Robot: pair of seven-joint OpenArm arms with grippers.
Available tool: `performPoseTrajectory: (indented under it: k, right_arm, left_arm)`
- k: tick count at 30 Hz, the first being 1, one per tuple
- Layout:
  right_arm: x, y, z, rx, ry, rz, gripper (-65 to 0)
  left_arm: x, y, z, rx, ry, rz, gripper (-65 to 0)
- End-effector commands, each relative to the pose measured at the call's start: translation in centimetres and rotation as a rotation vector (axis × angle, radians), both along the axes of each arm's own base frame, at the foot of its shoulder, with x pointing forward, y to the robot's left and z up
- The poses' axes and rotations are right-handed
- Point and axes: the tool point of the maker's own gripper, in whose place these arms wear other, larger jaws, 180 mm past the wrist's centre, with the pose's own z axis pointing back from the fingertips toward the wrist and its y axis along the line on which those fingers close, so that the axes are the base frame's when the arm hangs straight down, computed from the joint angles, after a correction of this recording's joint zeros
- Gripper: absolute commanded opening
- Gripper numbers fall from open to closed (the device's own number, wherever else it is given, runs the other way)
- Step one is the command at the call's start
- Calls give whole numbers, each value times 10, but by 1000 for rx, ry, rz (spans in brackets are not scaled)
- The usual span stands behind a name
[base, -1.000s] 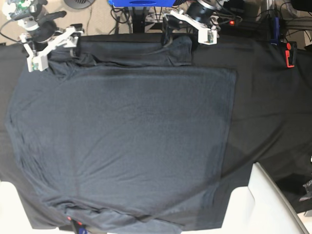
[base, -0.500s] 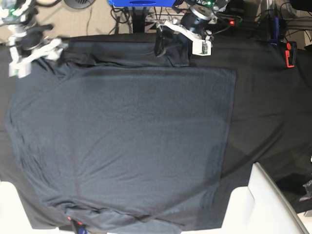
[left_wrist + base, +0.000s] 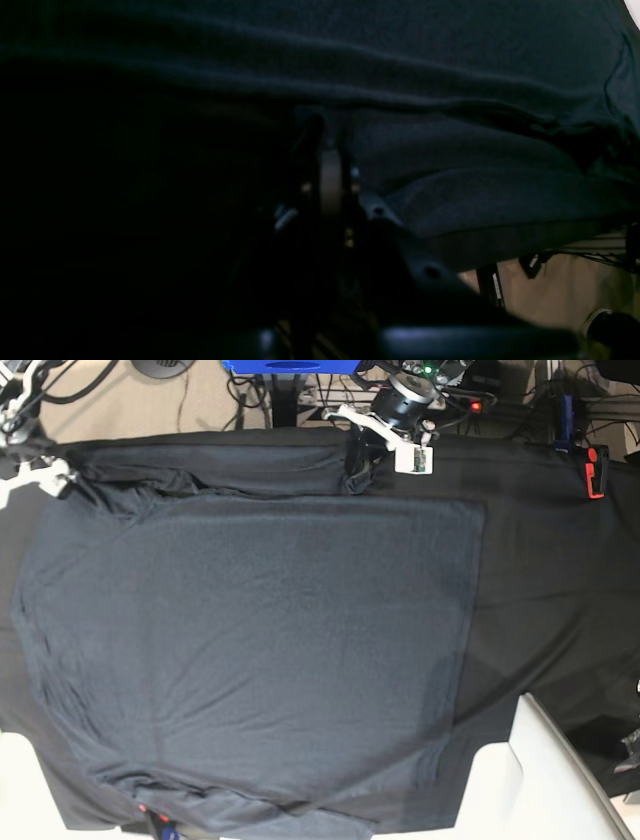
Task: Fold the T-shirt properly
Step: 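Pinch the collar edge with both grippers, right at the shirt corner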
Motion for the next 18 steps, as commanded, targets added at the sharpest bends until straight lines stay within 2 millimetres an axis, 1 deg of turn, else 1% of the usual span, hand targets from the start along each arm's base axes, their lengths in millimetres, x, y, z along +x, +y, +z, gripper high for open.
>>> performPoseTrajectory:
  k: [1, 3, 6, 12, 15, 16, 17, 18]
  right_arm:
    - [3, -5, 3, -6, -18, 2, -147]
    - [5, -6, -1, 2, -13, 1, -147]
    - [5, -5, -2, 3, -9, 9, -147]
    - [2, -1, -5, 14, -5, 6, -149]
    - [5, 20, -7, 53, -24, 74, -150]
    - [5, 23, -7, 63, -22, 94, -150]
    - [2, 26, -9, 76, -4, 108, -165]
    - [0, 28, -11, 88, 14, 113, -194]
  left_arm:
    - [-10, -3, -3, -2, 39, -15, -650]
    - [-7, -5, 3, -12, 24, -17, -650]
    - [-3, -3, 9, -9, 5, -31, -650]
    - [-2, 0, 9, -5, 3, -30, -650]
    - [-2, 0, 9, -5, 3, -30, -650]
    - [-2, 0, 9, -5, 3, -30, -650]
    - [-2, 0, 9, -5, 3, -30, -650]
    - [-2, 0, 9, -5, 3, -30, -650]
